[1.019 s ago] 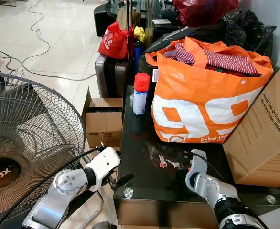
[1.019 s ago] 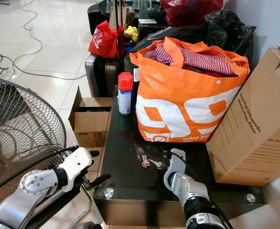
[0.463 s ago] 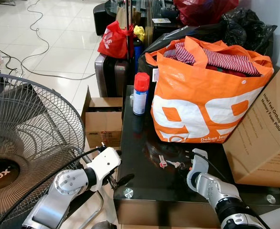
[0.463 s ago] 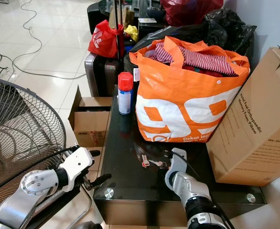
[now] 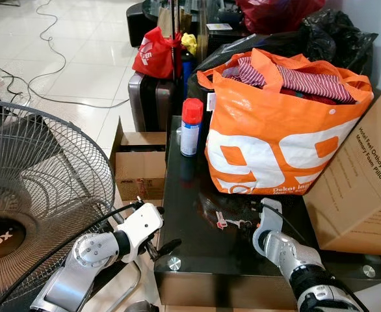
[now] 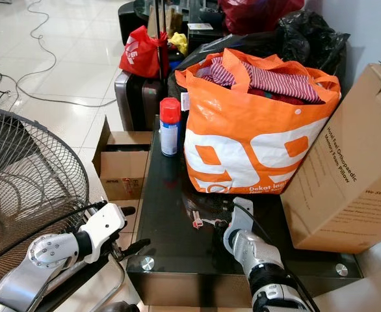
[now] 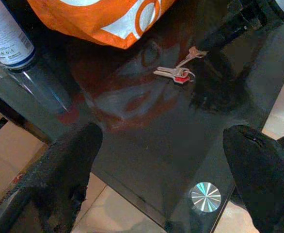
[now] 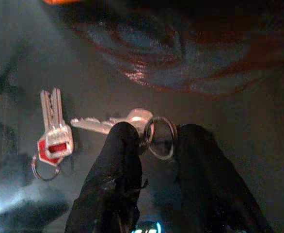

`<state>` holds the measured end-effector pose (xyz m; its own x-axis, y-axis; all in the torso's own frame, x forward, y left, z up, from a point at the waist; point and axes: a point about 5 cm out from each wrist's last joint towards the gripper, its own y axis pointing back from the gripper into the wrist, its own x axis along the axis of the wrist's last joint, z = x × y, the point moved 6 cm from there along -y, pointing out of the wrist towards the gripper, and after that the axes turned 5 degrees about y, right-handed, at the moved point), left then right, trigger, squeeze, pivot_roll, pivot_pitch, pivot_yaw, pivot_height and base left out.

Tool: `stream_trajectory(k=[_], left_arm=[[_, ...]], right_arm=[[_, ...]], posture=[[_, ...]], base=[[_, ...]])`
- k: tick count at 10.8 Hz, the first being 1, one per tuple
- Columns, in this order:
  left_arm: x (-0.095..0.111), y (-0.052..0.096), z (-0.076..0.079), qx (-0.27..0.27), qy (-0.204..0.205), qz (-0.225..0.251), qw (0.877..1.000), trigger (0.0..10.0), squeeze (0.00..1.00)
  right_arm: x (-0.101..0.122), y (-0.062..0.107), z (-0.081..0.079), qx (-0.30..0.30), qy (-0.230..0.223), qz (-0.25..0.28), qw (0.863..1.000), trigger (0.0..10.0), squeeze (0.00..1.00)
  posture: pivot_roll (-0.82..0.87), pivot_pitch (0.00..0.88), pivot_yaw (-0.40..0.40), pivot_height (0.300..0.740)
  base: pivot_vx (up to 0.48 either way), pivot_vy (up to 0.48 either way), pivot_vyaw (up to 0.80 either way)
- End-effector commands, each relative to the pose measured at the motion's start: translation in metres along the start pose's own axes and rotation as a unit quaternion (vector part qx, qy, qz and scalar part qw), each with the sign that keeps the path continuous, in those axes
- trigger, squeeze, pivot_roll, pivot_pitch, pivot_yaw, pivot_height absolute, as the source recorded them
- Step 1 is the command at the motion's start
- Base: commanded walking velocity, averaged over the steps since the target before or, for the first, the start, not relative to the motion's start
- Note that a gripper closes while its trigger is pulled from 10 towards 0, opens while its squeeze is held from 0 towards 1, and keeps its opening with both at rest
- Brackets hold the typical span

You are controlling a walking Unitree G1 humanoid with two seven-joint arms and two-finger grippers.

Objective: Hang keys on a hook

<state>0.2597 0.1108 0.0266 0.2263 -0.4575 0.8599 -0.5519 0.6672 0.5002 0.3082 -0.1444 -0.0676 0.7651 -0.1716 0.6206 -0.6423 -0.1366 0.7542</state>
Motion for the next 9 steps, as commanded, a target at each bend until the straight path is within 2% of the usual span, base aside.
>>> stream_trajectory(k=[1, 2, 3, 7, 9], left_arm=[[-0.0015, 0.0002, 0.0011, -0.006, -0.005, -0.004, 1.0, 10.0, 0.64], [-0.0006, 0.0002, 0.0012, -0.008, -0.007, -0.003, 1.0, 10.0, 0.63], [0.0034, -0.0002, 0.0017, -0.009, -0.01, 0.0, 1.0, 10.0, 0.64], [0.0044, -0.0047, -0.0011, -0.008, -0.009, 0.001, 1.0, 10.0, 0.64], [0.0031, -0.0068, -0.0007, -0.008, -0.007, 0.0, 1.0, 10.0, 0.63]], right_arm=[[0.0008, -0.0006, 0.0017, -0.005, -0.006, 0.001, 1.0, 10.0, 0.0], [0.0009, -0.001, 0.0012, -0.004, -0.006, 0.001, 1.0, 7.1, 0.0], [-0.0006, -0.0013, 0.0, 0.0, -0.008, -0.001, 1.0, 0.0, 0.0], [-0.0011, -0.0016, 0.001, 0.004, 0.0, -0.007, 1.0, 0.0, 0.0], [-0.0019, -0.0013, 0.0018, 0.005, 0.004, -0.01, 1.0, 1.3, 0.0]], posture=[[0.0, 0.023, -0.026, 0.74], [0.0, 0.024, -0.025, 0.74], [0.0, 0.022, -0.026, 0.74], [0.0, 0.021, -0.026, 0.74], [-0.01, 0.021, -0.026, 0.74]], base=[[0.0, 0.0, 0.0], [0.0, 0.0, 0.0], [0.0, 0.0, 0.0], [0.0, 0.0, 0.0], [0.0, 0.0, 0.0]])
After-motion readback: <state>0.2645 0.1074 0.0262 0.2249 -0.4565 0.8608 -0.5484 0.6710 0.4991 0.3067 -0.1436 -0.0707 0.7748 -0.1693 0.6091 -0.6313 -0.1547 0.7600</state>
